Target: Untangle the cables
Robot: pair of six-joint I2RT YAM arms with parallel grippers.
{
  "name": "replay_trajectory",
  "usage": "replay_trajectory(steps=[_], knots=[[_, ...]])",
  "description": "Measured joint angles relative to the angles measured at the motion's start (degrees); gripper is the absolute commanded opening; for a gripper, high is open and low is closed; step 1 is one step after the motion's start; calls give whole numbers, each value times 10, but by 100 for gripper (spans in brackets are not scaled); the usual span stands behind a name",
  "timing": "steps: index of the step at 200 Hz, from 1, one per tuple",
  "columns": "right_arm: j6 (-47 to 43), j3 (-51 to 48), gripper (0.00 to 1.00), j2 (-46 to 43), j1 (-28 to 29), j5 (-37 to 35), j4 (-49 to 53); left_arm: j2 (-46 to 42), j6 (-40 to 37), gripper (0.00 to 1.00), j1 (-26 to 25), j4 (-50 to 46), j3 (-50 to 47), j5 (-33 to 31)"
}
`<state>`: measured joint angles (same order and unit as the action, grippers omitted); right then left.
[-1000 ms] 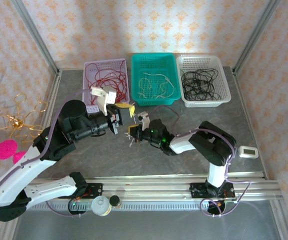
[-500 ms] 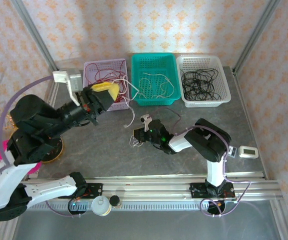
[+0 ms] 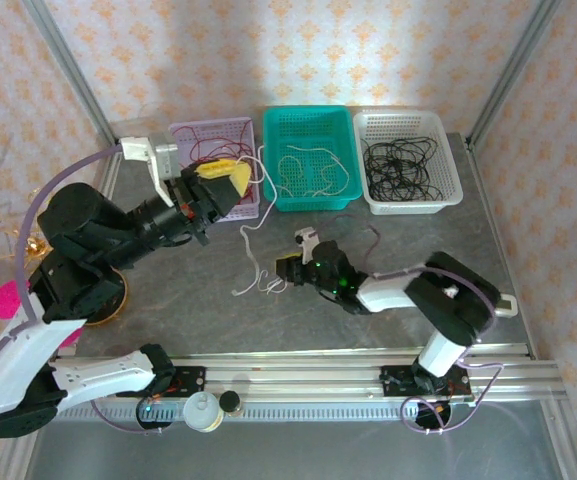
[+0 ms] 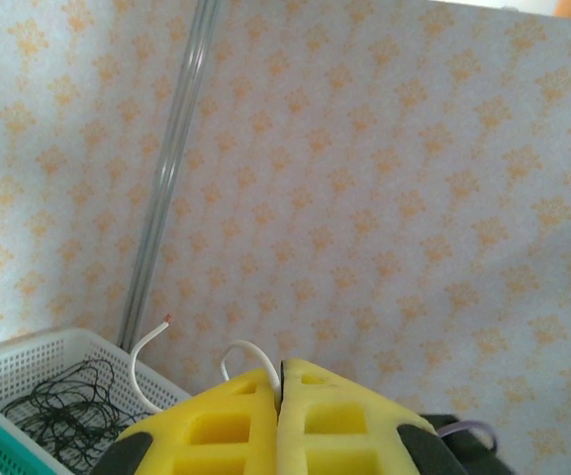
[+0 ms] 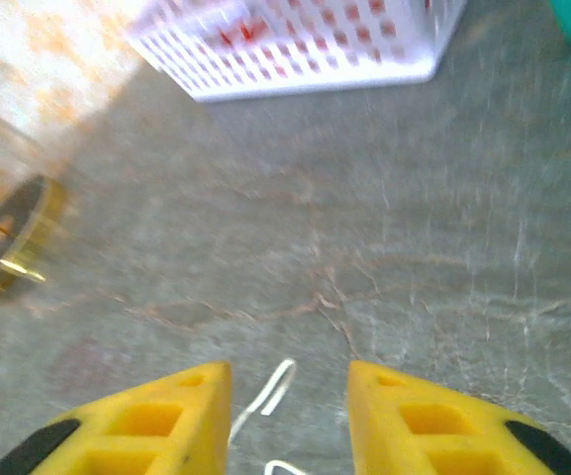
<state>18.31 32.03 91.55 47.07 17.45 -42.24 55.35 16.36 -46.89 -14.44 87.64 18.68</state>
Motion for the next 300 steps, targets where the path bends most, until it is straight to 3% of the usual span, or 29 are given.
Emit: replay_trajectory(steps=[63,100,139,167,247,300], knots=[[-22,-85,66,-294,-59,8,88,-1,0,0,0,20,-54,4],[-58,-69,71,-429,-80,34,168,7,-1,0,0,36,-74,4],[-86,26,69,-436,-88,16,271,48,-26,0,0,36,-81,-25],[-85,36,68,-436,-90,0,322,125,-49,0,13,37,-52,-29],[-25,-15,66,-562,-90,-64,462,386,-62,0,135,48,130,9],[3,-37,66,-588,-90,-65,509,533,-42,0,200,54,266,37]])
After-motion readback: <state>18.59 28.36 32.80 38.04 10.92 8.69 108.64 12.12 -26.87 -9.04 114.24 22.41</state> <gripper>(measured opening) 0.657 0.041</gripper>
